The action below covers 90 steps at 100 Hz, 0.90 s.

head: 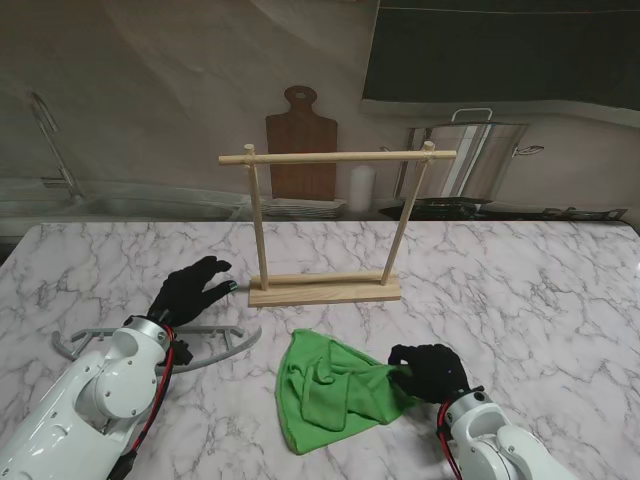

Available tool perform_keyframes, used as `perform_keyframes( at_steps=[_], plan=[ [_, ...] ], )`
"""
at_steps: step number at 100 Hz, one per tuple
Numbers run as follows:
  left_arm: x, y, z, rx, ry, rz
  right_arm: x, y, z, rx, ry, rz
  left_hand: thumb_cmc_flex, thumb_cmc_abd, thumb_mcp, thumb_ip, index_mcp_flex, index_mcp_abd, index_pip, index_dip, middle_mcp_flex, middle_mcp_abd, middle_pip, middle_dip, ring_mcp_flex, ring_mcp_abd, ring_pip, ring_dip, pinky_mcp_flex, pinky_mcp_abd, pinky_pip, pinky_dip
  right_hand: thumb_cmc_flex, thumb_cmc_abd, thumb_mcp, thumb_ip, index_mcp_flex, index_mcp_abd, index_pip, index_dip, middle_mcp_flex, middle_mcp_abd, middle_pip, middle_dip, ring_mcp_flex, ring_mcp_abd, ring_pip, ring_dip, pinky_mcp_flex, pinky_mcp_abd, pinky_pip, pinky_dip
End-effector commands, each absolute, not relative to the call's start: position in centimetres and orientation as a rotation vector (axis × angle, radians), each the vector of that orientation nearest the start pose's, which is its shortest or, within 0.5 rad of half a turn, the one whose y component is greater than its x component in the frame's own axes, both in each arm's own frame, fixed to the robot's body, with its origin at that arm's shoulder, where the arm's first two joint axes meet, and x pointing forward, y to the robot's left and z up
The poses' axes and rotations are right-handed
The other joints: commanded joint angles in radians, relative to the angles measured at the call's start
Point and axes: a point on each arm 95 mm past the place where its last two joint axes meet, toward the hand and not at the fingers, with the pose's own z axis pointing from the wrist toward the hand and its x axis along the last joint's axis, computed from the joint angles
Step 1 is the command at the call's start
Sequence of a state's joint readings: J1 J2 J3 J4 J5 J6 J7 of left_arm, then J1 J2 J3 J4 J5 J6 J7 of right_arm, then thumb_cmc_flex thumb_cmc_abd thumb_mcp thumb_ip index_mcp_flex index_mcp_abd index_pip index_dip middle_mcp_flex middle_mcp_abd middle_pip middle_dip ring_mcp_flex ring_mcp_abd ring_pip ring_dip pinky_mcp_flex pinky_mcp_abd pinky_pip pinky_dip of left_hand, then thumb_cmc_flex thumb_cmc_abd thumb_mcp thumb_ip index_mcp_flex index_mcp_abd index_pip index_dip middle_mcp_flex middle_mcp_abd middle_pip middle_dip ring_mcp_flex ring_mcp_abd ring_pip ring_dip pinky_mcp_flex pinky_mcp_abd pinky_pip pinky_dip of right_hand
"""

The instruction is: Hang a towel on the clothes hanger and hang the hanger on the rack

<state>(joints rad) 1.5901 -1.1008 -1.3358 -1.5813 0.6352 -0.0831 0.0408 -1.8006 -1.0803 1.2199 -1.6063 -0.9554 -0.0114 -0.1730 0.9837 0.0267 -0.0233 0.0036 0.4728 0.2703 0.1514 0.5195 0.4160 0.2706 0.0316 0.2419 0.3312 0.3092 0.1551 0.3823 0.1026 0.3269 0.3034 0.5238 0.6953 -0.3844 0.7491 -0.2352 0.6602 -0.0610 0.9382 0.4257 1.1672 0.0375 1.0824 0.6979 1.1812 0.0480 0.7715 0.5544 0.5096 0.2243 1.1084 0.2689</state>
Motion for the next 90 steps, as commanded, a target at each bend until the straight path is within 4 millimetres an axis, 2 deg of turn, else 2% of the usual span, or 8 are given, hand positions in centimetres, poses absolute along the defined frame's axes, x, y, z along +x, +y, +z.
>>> perform_keyframes(
  at_steps=[1,15,26,46,61,78,90],
  plan=[
    [40.8,4.0,-31.5,-1.519,1.231,-1.713,32.1,-1.0,-38.6,1.349,1.487,1.482,0.000,0.064,-0.013,-0.022,-0.028,-0.007,-0.019,-0.015,-0.042,-0.008,0.005,0.008,-0.018,-0.020,0.003,0.005,0.005,-0.008,-0.110,0.021,0.071,0.070,0.001,0.012,0.082,-0.056,0.157,0.032,0.026,0.015,0.104,0.046,0.112,-0.029,0.114,0.058,0.035,0.039,0.061,0.041],
    [40.8,4.1,-31.6,-1.520,1.242,-1.706,32.6,-1.8,-35.9,1.318,1.429,1.543,-0.001,0.069,-0.013,-0.021,-0.082,0.003,-0.041,-0.023,-0.043,-0.009,0.005,0.010,-0.018,-0.020,0.003,0.005,0.005,-0.009,-0.110,0.023,0.082,0.078,-0.024,0.019,0.075,-0.048,0.159,0.010,0.042,0.009,0.124,0.094,0.136,-0.026,0.344,0.160,0.078,0.075,0.118,0.096],
    [40.8,4.1,-31.6,-1.523,1.252,-1.698,33.1,-2.5,-33.3,1.270,1.391,1.595,-0.001,0.070,-0.013,-0.021,-0.082,0.003,-0.039,-0.023,-0.042,-0.008,0.006,0.011,-0.018,-0.020,0.003,0.006,0.004,-0.010,-0.111,0.024,0.082,0.078,-0.031,0.020,0.077,-0.047,0.158,0.001,0.055,0.009,0.130,0.110,0.136,-0.015,0.418,0.177,0.078,0.088,0.145,0.121],
    [41.0,4.5,-31.3,-1.505,1.290,-1.681,34.0,-3.8,-27.8,1.115,1.350,1.641,-0.001,0.068,-0.014,-0.021,-0.071,0.001,-0.033,-0.022,-0.040,-0.009,0.006,0.012,-0.018,-0.021,0.003,0.006,0.005,-0.010,-0.112,0.026,0.068,0.061,-0.008,0.017,0.094,-0.043,0.153,-0.002,0.078,-0.006,0.119,0.123,0.137,-0.029,0.560,0.213,0.106,0.105,0.214,0.165],
    [41.2,5.2,-31.0,-1.467,1.355,-1.637,34.6,-5.3,-24.3,0.986,1.293,1.621,0.003,0.068,-0.013,-0.021,-0.068,-0.003,-0.031,-0.022,-0.065,-0.015,-0.007,0.002,-0.070,-0.038,-0.030,-0.013,-0.011,-0.038,-0.128,0.016,0.071,0.060,-0.002,0.016,0.096,-0.035,0.152,0.003,0.080,-0.006,0.121,0.128,0.135,-0.030,0.563,0.210,0.091,0.100,0.207,0.166],
    [41.3,6.6,-31.2,-1.438,1.395,-1.581,34.2,-7.5,-21.0,0.851,1.162,1.616,0.006,0.068,-0.014,-0.022,-0.050,-0.015,-0.028,-0.024,-0.104,-0.028,-0.025,-0.028,-0.096,-0.054,-0.052,-0.051,-0.017,-0.068,-0.152,-0.013,0.069,0.065,-0.010,0.015,0.098,-0.039,0.143,0.007,0.078,-0.013,0.117,0.133,0.135,-0.035,0.535,0.194,0.087,0.100,0.195,0.164],
    [41.4,7.3,-31.5,-1.439,1.394,-1.553,33.8,-8.2,-19.7,0.790,1.146,1.606,0.006,0.068,-0.014,-0.022,-0.049,-0.014,-0.028,-0.027,-0.110,-0.028,-0.026,-0.039,-0.100,-0.053,-0.050,-0.060,-0.017,-0.069,-0.157,-0.023,0.071,0.071,-0.020,0.015,0.094,-0.044,0.139,0.010,0.071,-0.012,0.112,0.134,0.134,-0.029,0.519,0.185,0.076,0.098,0.186,0.162]
  ],
)
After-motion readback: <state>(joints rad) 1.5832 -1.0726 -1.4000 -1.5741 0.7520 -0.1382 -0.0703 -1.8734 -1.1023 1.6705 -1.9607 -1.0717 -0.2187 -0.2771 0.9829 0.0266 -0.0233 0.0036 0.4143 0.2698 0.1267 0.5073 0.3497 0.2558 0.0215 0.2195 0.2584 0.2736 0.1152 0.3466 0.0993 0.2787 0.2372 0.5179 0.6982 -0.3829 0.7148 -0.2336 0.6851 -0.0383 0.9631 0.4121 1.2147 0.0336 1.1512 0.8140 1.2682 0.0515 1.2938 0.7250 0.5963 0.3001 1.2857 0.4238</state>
